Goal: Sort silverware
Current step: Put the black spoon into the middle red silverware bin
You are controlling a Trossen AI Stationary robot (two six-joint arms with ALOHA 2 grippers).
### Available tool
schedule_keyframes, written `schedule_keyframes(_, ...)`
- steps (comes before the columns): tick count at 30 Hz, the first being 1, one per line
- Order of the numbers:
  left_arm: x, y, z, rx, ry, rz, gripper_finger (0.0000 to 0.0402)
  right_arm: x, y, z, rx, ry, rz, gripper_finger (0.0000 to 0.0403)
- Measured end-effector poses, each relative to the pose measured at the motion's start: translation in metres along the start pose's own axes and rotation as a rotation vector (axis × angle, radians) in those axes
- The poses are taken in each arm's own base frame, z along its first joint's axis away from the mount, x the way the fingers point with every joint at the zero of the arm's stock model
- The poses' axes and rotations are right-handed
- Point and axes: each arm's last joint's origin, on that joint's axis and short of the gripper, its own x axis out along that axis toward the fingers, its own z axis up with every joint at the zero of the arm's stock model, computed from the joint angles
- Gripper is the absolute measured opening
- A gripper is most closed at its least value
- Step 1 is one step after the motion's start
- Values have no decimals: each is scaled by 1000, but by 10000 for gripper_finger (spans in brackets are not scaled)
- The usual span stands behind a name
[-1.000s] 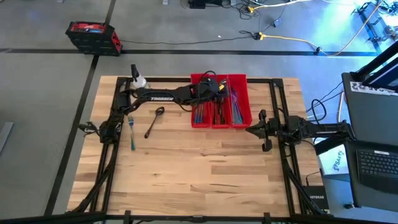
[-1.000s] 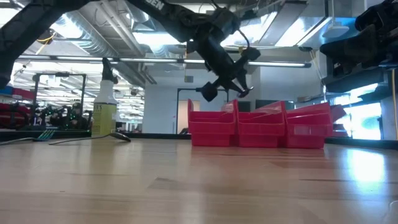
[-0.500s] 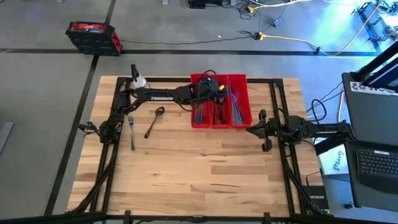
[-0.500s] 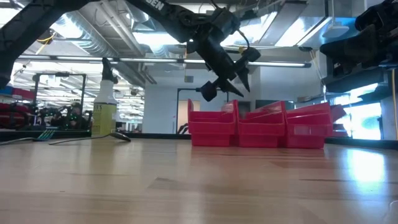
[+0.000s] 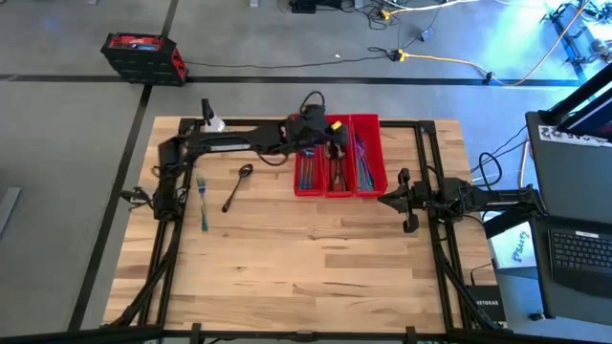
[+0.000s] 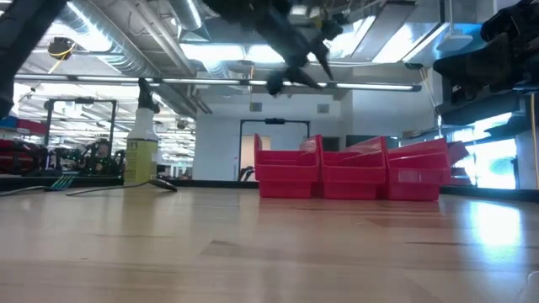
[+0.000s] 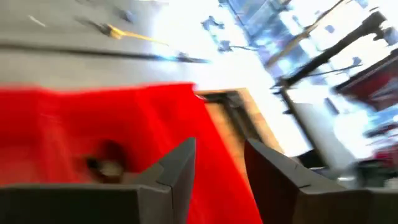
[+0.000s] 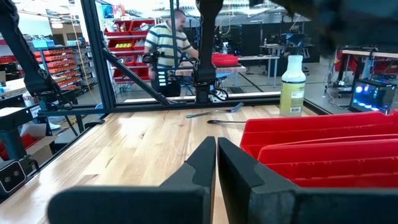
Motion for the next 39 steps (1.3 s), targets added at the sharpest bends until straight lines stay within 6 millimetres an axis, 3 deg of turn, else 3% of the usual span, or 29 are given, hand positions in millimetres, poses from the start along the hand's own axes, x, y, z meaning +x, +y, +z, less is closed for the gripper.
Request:
schedule_keyframes(5,-60,9,16,261,14,304,125,0,0,0,0,0,0,1)
schedule_keyframes(8,-97,21,21,375,134,425,125,0,0,0,0,-1,0,1)
schedule_keyframes(15,-149,51,15,467,341,731,125,0,0,0,0,1,-1,1)
schedule_keyframes(18,-157,55,3,517,414,774,125,0,0,0,0,1,0,1)
schedule_keyframes(22,-157,66,-28,567,575,753,125,0,0,0,0,1,0,1)
schedule_keyframes(28,-152,99,-64,480,699,650,125,0,0,0,0,1,0,1)
schedule_keyframes(39,-180,183,-79,298,707,553,126,0,0,0,0,1,0,1)
